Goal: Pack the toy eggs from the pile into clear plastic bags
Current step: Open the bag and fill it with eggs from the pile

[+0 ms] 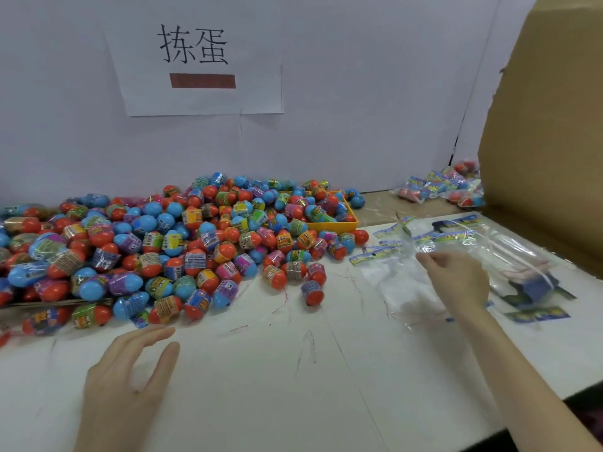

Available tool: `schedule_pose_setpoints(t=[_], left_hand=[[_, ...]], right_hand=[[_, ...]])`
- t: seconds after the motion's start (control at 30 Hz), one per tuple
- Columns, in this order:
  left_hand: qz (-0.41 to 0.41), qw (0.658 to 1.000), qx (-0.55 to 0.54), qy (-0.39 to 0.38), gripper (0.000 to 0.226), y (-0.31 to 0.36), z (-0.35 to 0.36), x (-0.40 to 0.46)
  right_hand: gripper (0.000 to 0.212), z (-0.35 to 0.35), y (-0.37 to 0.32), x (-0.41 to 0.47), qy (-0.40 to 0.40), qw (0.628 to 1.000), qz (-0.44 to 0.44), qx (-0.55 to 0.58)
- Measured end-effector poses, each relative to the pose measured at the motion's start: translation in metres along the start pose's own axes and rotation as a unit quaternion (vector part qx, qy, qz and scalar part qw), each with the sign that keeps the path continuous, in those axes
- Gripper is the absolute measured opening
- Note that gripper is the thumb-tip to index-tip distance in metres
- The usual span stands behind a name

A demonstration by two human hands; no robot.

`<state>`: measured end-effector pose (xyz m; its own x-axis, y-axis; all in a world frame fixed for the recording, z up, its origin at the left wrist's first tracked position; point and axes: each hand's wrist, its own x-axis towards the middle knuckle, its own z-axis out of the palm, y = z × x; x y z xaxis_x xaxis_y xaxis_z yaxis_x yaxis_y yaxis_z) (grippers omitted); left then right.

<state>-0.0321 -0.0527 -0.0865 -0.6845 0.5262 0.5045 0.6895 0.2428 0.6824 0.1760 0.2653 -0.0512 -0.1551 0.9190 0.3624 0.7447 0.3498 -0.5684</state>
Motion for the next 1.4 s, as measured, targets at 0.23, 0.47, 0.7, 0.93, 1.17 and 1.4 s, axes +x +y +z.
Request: schedule_pose_setpoints(t=[0.23,0.47,0.7,0.93,1.17,1.4], left_hand=[[0.243,0.970,-0.009,0.004,0.050,0.091,-0.001,0.021],[0.201,0.959,0.061,-0.189,0.049,0.135,-0.013,0.056],[-0.107,0.964,-0.218,-0.105,0.028,0.103,-0.028,0.033],[-0.170,0.948,-0.259,-0.072,0.029,0.082,-0.014,0.018],[-0.181,0.935,-0.292,-0.087,0.026,0.075,-0.011,0.020],[-0.235,0.938,-0.248,-0.058,0.023,0.054,-0.026,0.020]], right_hand=[[0.013,-0.052,-0.071,-0.027,-0.444,0.774,-0.049,0.449],[0.021,-0.039,-0.125,-0.067,-0.668,0.635,-0.133,0.365],[0.065,-0.023,-0.124,-0.074,-0.617,0.677,-0.048,0.399],[0.015,-0.025,-0.133,-0.095,-0.526,0.733,-0.157,0.401],[0.013,-0.019,-0.133,-0.095,-0.473,0.771,-0.113,0.411],[0.010,-0.002,-0.116,-0.086,-0.425,0.840,-0.064,0.330]])
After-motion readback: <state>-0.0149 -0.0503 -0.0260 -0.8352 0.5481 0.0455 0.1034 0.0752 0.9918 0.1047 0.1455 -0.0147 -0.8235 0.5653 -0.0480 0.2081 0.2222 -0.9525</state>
